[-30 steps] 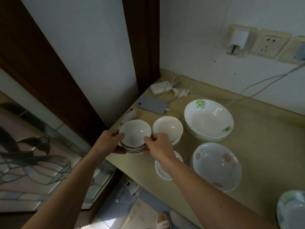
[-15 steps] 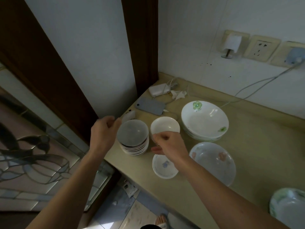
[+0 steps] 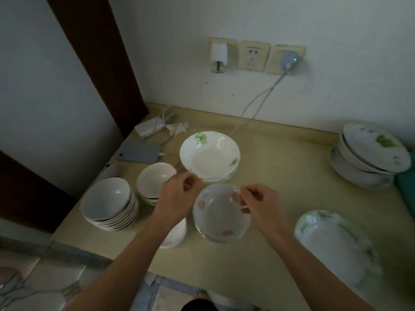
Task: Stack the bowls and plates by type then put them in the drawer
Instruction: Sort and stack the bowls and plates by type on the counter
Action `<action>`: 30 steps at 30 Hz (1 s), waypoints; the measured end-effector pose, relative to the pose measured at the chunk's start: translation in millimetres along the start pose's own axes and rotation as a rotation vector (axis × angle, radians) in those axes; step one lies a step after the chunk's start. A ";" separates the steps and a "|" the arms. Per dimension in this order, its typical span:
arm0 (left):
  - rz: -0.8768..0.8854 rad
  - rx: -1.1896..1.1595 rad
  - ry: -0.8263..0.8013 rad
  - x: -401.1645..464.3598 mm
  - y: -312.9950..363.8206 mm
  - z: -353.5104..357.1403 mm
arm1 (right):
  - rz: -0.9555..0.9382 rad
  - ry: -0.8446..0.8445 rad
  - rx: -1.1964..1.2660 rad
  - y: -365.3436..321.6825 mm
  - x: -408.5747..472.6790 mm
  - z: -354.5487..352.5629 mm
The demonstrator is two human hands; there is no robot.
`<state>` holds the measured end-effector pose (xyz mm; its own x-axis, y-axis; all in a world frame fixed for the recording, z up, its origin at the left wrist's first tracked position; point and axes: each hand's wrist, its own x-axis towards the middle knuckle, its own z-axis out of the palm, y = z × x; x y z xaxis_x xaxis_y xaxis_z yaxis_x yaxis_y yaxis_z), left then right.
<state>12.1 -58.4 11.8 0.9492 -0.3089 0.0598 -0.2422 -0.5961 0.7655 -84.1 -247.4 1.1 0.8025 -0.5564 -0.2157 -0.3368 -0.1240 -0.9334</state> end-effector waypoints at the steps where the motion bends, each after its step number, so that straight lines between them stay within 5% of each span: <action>1: -0.012 0.033 -0.006 0.2 -1.7 10.2 | 0.006 0.029 -0.028 8.0 -0.6 -12.0; 7: -0.155 0.180 -0.144 13.9 -14.8 54.6 | -0.014 0.174 -0.260 59.0 -27.8 -74.7; 14: -0.213 0.293 -0.206 16.9 -13.6 91.7 | 0.120 0.631 -0.488 114.4 -65.7 -159.0; 17: -0.196 0.299 -0.173 17.0 -16.0 93.5 | 0.393 0.721 -0.382 133.7 -78.2 -182.0; 20: -0.177 0.284 -0.172 17.5 -15.4 91.9 | 0.609 0.637 -0.071 145.8 -80.8 -193.5; 23: -0.149 0.272 -0.207 17.9 -11.8 92.0 | 0.631 0.549 0.253 146.4 -80.4 -192.5; 30: -0.051 0.188 -0.330 10.4 2.4 103.4 | 0.593 0.511 0.442 145.5 -80.4 -191.5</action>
<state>0.5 -139.6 -52.0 0.8529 -0.4786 -0.2085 -0.2577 -0.7332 0.6293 -291.9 -378.0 -62.4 0.2047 -0.7392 -0.6416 -0.3212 0.5685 -0.7574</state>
